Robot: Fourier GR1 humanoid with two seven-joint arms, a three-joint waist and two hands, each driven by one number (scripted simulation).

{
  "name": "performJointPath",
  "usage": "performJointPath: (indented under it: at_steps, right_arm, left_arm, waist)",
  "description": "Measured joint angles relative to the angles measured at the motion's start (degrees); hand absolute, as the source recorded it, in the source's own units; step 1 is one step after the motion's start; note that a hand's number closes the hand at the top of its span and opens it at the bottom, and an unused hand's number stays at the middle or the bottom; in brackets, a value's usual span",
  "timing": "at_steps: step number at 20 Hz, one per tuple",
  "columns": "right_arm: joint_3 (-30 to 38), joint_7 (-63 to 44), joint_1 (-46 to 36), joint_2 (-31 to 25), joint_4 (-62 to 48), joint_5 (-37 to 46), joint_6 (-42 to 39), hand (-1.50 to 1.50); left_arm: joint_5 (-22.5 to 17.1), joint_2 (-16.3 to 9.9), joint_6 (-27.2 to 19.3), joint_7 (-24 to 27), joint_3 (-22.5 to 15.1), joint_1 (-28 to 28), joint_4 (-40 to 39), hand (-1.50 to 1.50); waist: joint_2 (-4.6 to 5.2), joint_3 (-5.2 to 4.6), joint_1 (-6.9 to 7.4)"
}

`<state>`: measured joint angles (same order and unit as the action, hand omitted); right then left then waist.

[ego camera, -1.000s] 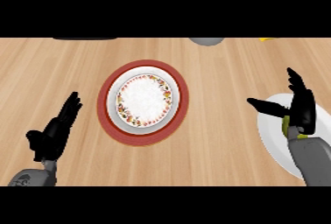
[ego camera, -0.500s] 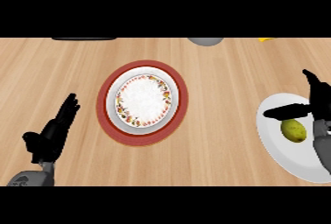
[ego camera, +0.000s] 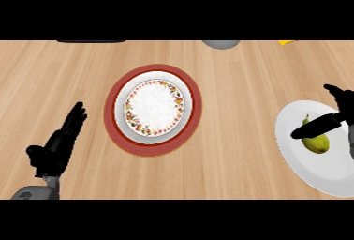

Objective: Pick the pear from the plate and place it in the plate

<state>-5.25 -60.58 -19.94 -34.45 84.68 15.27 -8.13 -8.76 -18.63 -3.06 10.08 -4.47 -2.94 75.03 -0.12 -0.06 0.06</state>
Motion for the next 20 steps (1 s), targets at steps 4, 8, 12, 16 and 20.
performJointPath:
  at_steps: [4,8,12,16,20]
  right_arm:
    - [-0.2,-0.4,-0.4,-0.1,-2.7,-0.4,-1.8,-1.5]
    - [-0.7,0.1,-0.5,-0.9,-6.1,-0.9,-3.9,-1.5]
    - [-1.1,0.8,-0.9,-0.3,-9.4,-0.8,-5.3,-1.5]
    - [-1.1,1.5,-1.3,0.5,-11.9,-0.1,-6.4,-1.5]
    - [-1.4,3.0,-1.4,1.4,-15.3,1.9,-7.2,-1.5]
  left_arm:
    - [0.2,-0.2,0.7,-0.1,0.9,-0.8,-0.9,0.0]
    - [0.5,0.2,0.6,-1.9,1.0,-2.3,-0.7,0.0]
    - [0.5,0.2,1.1,-2.4,1.3,-1.2,0.8,0.0]
    - [0.6,0.2,2.3,-1.8,2.5,-1.3,0.1,0.0]
    - [1.2,0.7,2.6,-2.2,3.1,-2.1,-0.2,0.0]
  waist:
    - [0.09,0.01,0.11]
    - [0.16,0.03,0.19]
    - [0.14,0.04,0.33]
    - [0.14,0.03,0.22]
    - [0.16,0.06,0.19]
